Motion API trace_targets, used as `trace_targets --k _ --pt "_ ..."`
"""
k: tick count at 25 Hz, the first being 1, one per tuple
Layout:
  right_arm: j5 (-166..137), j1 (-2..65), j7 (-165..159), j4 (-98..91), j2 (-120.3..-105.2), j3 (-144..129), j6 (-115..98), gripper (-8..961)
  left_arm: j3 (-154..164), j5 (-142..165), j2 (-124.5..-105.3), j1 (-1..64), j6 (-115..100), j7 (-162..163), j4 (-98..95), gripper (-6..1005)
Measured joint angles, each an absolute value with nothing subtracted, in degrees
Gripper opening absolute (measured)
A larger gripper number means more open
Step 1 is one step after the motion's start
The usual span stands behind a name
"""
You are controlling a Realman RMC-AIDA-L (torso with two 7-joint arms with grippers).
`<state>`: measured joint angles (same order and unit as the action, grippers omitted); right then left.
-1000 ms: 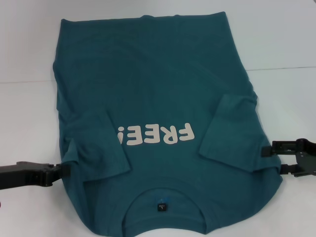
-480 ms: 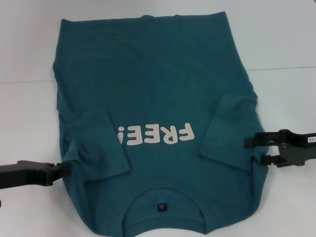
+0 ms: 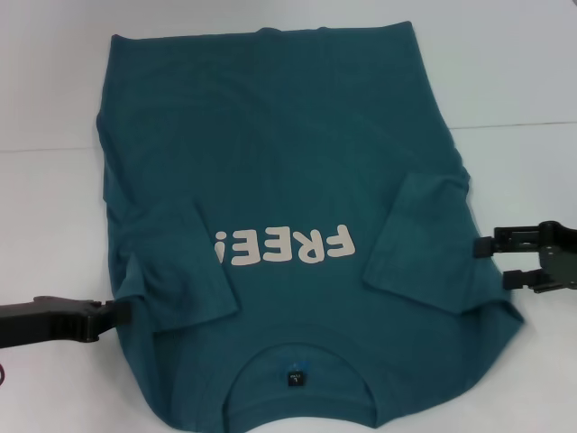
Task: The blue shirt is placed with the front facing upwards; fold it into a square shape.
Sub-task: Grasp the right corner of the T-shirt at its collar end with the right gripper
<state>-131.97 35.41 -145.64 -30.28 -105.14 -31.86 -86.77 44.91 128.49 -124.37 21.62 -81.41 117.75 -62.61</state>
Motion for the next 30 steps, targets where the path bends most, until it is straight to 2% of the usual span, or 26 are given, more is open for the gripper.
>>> trace_targets --k 5,9,16,19,30 --pt "-132.2 34.1 -145.6 -30.5 -104.07 -31.6 -88.7 932 44.9 127.6 -124.31 21.5 -81.4 117.5 -62.3 26" --pt "-133.5 32.3 -146.0 -32.0 -102.38 -31.8 -91.4 929 44.9 127.6 -124.29 21.6 -81.5 117.2 -62.2 25" --pt "-137.9 30.5 -146.4 -33.9 -101.67 -31.8 -93.3 925 44.9 127.5 -124.28 21.6 -81.7 117.1 -62.1 26" --pt "-138.8 30.0 -146.2 -33.9 -101.78 -31.8 -93.1 923 44.9 127.4 -124.27 21.6 -81.7 117.0 -62.1 26" --pt "-139.1 30.4 -145.8 -33.5 -104.00 -33.3 -90.5 915 44.9 127.1 -124.19 21.7 -81.6 116.5 -61.5 26"
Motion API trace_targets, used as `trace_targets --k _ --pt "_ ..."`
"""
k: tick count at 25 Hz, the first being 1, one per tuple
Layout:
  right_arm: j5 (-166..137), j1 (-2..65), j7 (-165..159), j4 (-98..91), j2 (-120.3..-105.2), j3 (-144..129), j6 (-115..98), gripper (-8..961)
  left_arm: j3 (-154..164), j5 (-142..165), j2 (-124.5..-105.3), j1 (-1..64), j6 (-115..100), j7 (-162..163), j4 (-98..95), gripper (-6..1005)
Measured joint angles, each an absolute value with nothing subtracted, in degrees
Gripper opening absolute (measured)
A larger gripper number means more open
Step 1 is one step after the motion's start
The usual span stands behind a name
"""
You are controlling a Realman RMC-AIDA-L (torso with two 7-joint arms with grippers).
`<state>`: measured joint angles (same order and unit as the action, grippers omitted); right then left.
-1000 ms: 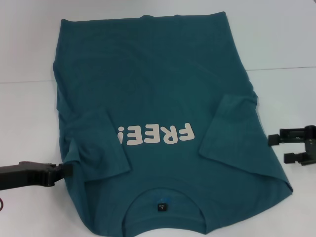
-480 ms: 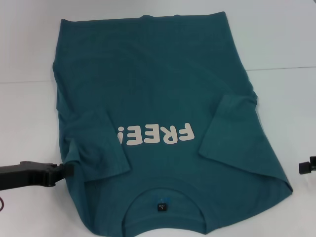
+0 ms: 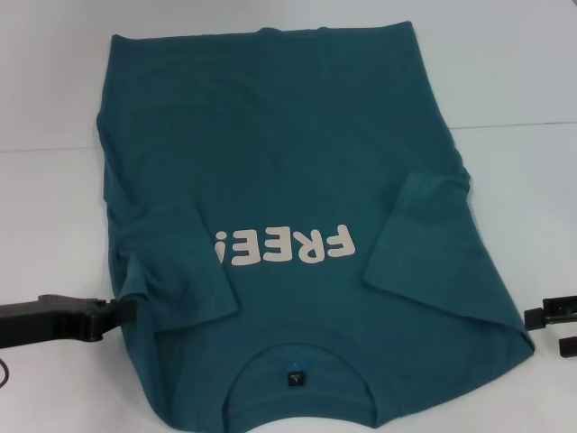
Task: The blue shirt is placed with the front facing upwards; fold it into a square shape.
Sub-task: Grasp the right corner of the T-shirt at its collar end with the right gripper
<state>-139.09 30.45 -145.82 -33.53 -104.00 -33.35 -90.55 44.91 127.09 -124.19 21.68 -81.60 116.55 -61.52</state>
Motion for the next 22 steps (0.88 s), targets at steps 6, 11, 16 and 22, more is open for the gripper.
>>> trace_targets --k 6,11,16,22 --pt "-139.1 30.6 -145.8 -33.4 -104.90 -33.9 -89.7 911 44.8 127.1 -124.18 21.7 -81.7 116.5 -61.5 26" --pt "-139.1 30.7 -145.8 -33.4 -105.35 -34.0 -89.0 908 44.9 127.1 -124.18 21.6 -81.7 116.5 -61.5 26" --pt "-139.1 30.8 -145.8 -33.4 -105.57 -34.2 -88.5 905 44.9 127.0 -124.19 21.5 -81.7 116.5 -61.5 26" --pt "-139.1 30.9 -145.7 -33.4 -106.06 -34.3 -87.9 901 44.8 127.0 -124.19 21.4 -81.6 116.5 -61.5 26"
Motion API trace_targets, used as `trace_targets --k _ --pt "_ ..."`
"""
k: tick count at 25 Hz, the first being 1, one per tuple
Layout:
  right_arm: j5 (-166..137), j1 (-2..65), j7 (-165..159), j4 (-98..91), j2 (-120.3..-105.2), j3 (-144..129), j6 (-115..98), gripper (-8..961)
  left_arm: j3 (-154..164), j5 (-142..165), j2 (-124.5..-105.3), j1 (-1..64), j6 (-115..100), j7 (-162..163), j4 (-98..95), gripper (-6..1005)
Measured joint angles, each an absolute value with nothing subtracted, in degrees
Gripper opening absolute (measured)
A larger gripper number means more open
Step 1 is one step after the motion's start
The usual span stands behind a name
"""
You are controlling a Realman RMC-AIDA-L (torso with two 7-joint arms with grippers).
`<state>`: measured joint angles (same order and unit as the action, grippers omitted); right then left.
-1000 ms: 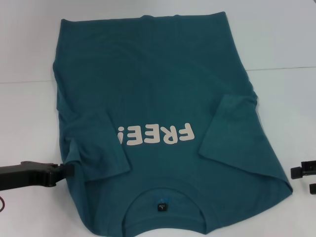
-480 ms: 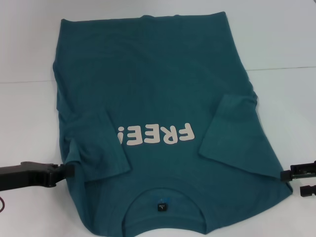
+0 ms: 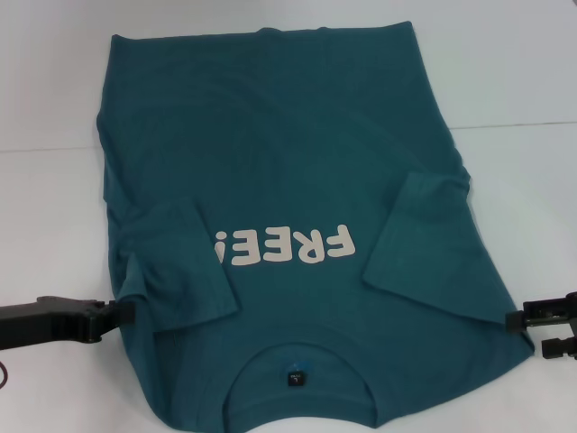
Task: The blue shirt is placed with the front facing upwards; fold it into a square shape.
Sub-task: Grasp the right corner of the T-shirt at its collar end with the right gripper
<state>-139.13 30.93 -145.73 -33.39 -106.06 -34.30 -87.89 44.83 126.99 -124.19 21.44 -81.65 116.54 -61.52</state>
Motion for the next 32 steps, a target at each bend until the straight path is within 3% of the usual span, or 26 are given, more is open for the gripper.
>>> trace_targets --k 21,32 --pt "-137.0 32.0 -145.7 -31.8 -108.16 -34.1 -83.6 887 44.6 127.0 -124.19 21.3 -81.6 116.5 -61.5 25" --pt "-136.5 32.3 -146.2 -31.7 -108.37 -34.1 -83.4 880 44.5 127.0 -124.19 21.6 -81.7 116.5 -61.5 25"
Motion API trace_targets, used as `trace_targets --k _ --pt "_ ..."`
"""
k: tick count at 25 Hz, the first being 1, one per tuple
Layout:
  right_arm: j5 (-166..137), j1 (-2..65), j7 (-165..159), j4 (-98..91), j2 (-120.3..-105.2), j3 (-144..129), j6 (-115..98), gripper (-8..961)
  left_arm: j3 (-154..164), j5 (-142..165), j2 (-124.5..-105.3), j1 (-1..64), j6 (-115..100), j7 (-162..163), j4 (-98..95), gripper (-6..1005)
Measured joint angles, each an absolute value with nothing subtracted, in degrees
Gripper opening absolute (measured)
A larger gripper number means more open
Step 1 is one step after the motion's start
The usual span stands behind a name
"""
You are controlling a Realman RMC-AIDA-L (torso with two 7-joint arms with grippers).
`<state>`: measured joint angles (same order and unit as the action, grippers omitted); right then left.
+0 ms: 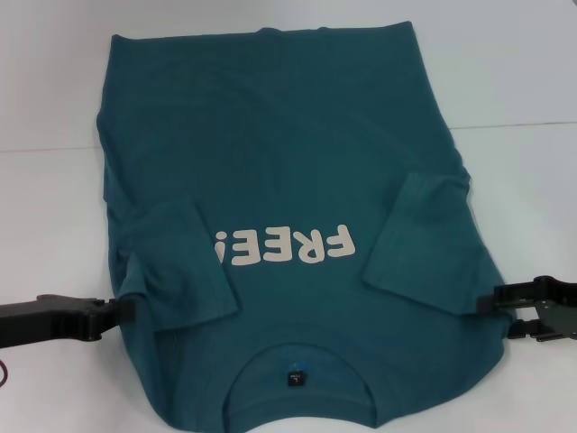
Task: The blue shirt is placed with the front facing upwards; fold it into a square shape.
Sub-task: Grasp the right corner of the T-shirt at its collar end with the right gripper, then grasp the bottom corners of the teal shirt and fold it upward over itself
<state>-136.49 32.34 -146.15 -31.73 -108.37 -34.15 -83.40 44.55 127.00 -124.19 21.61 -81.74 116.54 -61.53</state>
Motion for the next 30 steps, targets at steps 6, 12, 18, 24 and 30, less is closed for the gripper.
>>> trace_targets --k 6,12,18,24,30 --pt "-136.6 32.4 -146.0 -31.6 -108.60 -34.5 -82.9 697 44.6 127.0 -124.19 21.7 -81.7 116.5 -61.5 25" --pt "-136.8 32.8 -145.7 -31.5 -108.83 -34.7 -82.3 549 44.6 127.0 -124.19 21.7 -81.7 116.5 -61.5 25" --pt "-136.8 33.0 -145.6 -31.7 -108.82 -34.7 -82.1 415 44.5 127.0 -124.19 21.6 -81.7 116.5 -61.4 25" --pt "-136.7 33.1 -145.6 -31.7 -108.74 -34.4 -82.1 155 44.5 127.0 -124.19 21.6 -81.7 116.5 -61.4 25" --pt "-136.6 33.0 -145.5 -31.9 -108.58 -34.3 -82.5 41 44.5 126.7 -124.24 21.5 -81.7 116.5 -61.4 25"
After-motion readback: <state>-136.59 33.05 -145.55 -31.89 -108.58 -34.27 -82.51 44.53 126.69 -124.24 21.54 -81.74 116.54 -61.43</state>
